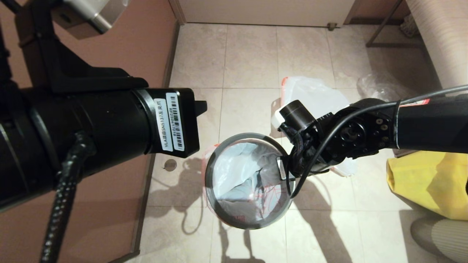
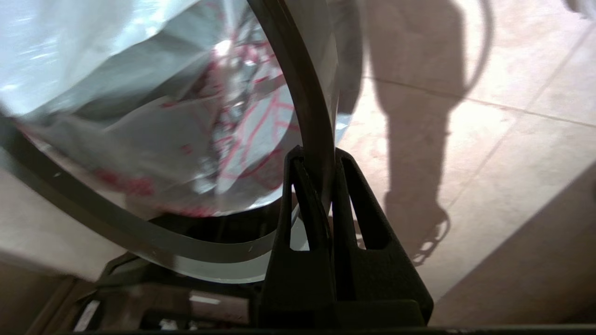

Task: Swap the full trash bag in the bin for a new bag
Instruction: Place the trash can ring on the trash can

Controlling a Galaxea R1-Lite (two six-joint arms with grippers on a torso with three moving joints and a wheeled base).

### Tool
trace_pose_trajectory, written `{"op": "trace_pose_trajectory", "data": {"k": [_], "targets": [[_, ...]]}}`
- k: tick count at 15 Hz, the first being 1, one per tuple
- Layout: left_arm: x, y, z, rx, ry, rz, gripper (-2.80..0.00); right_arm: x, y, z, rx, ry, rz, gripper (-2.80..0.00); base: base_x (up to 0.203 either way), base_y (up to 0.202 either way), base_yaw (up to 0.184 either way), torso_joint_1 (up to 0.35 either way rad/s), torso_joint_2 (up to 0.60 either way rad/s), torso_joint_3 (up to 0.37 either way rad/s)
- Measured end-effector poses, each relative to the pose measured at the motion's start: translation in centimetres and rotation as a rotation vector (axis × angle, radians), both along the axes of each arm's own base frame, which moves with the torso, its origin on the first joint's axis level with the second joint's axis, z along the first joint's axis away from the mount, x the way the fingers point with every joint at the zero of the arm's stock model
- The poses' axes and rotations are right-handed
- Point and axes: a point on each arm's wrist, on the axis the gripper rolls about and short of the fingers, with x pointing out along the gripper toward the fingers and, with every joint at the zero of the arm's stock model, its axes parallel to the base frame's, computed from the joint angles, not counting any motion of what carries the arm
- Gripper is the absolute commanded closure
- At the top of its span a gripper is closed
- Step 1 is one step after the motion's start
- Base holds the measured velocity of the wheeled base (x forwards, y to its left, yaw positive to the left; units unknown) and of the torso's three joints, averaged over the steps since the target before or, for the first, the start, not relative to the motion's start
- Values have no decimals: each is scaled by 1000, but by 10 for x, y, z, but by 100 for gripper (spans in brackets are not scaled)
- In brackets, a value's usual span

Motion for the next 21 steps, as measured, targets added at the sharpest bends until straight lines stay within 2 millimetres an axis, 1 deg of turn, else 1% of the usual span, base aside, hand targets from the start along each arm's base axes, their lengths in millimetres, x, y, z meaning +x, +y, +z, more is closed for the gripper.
{"op": "trace_pose_trajectory", "data": {"k": [3,6,9,11,15,21], "targets": [[-1,-1,-1,4,2,-7,0,-14,0,14,47,-1,38,0,0,0,0,0,0,0],[-1,-3,-2,9,4,-13,0,-21,-6,15,47,8,41,0,0,0,0,0,0,0],[-1,-4,-3,11,5,-14,0,-14,-17,6,30,30,7,0,0,0,0,0,0,0],[-1,-4,-3,12,5,-13,0,-9,-19,-1,18,44,-7,0,0,0,0,0,0,0],[-1,-4,-3,13,6,-13,0,10,-14,-16,25,18,-16,0,0,0,0,0,0,0],[-1,-5,-4,15,7,-14,0,20,-9,-24,3,21,-1,0,0,0,0,0,0,0]]}}
